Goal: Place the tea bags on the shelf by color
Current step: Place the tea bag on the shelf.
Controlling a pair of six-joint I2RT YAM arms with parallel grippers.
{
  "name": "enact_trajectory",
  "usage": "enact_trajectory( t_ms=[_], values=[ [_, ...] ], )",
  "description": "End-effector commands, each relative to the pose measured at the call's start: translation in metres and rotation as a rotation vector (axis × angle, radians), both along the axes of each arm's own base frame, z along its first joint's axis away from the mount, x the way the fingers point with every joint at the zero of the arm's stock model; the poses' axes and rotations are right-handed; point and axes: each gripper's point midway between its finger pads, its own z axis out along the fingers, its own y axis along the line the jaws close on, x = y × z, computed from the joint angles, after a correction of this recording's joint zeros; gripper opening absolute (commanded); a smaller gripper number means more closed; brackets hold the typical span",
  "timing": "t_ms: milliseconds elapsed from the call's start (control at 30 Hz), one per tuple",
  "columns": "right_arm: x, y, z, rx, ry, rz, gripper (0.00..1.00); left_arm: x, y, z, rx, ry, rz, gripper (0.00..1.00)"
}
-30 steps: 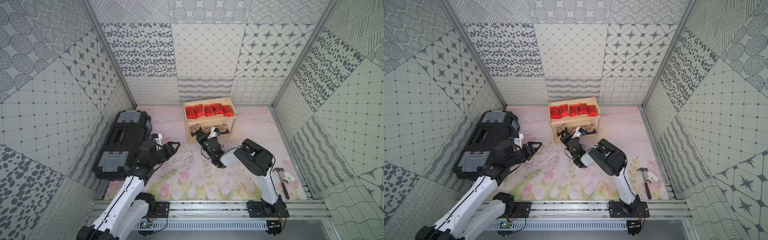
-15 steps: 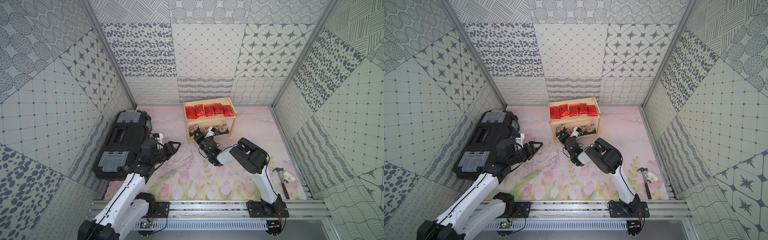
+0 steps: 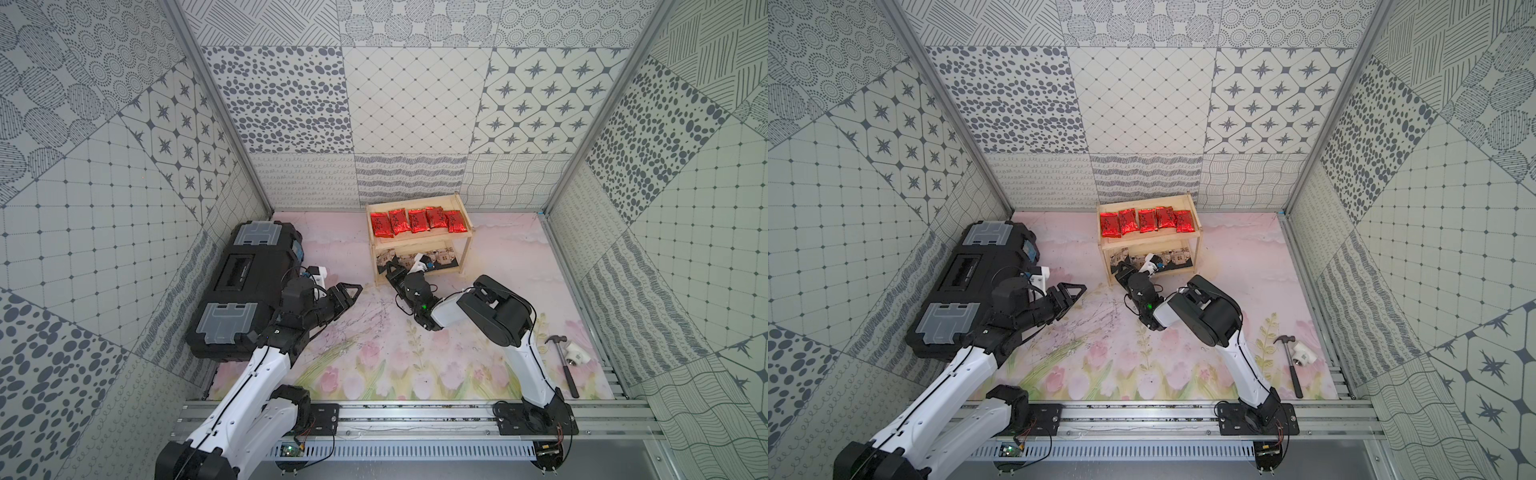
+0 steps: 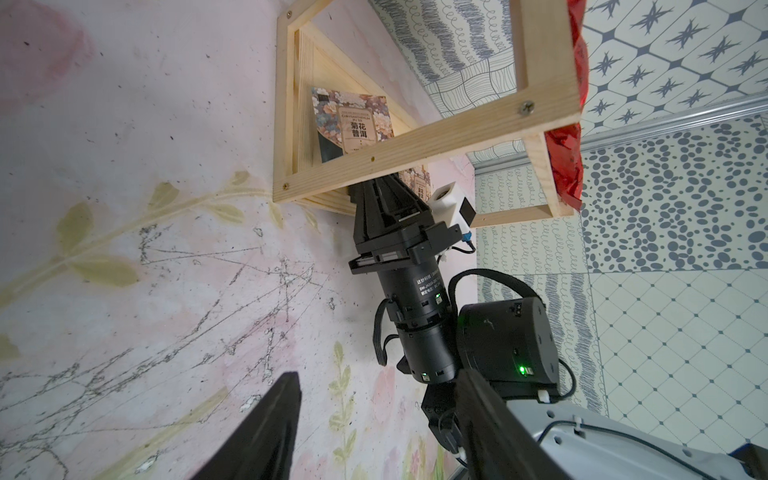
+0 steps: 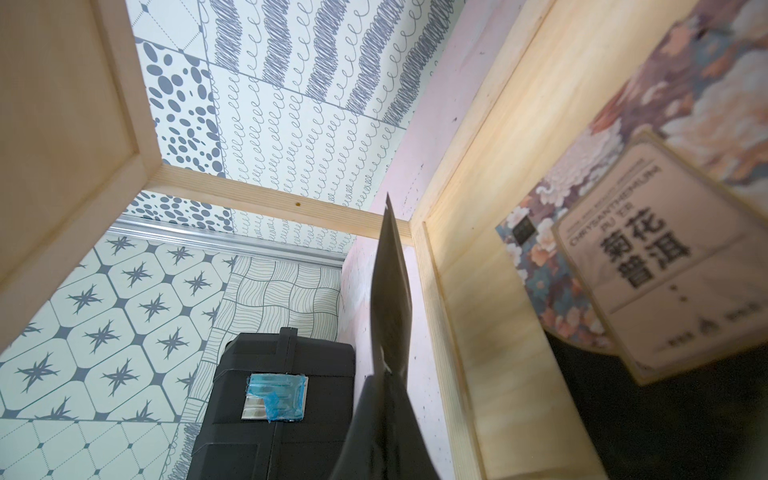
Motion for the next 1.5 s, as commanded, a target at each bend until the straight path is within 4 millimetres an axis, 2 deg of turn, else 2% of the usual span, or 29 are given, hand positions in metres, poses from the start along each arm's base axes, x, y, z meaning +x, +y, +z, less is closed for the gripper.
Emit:
enact_trajectory(
  t_ms=[0, 333, 667, 1167, 1467],
  values=[
    [0.001, 0.003, -0.011, -0.006, 0.016, -0.004, 0.02, -0.002, -0.003, 0.004, 0.008, -0.012, -0.03, 0.65],
    [0.003, 0.005, -0.019, -0.01, 0.041, -0.006, 0.04, -0.002, -0.003, 0.003, 0.009, -0.012, -0.031, 0.64],
    [-0.001, 0.006, -0.032, -0.02, 0.093, 0.004, 0.13, -0.002, -0.003, 0.001, 0.009, -0.013, -0.028, 0.65],
    [-0.012, 0.002, -0.018, -0.025, 0.12, 0.021, 0.44, 0.0, -0.002, 0.001, 0.004, -0.023, -0.021, 0.65],
    [-0.022, -0.002, -0.014, -0.073, 0.221, 0.033, 0.55, 0.002, -0.002, 0.0, -0.004, -0.024, -0.017, 0.65]
  ],
)
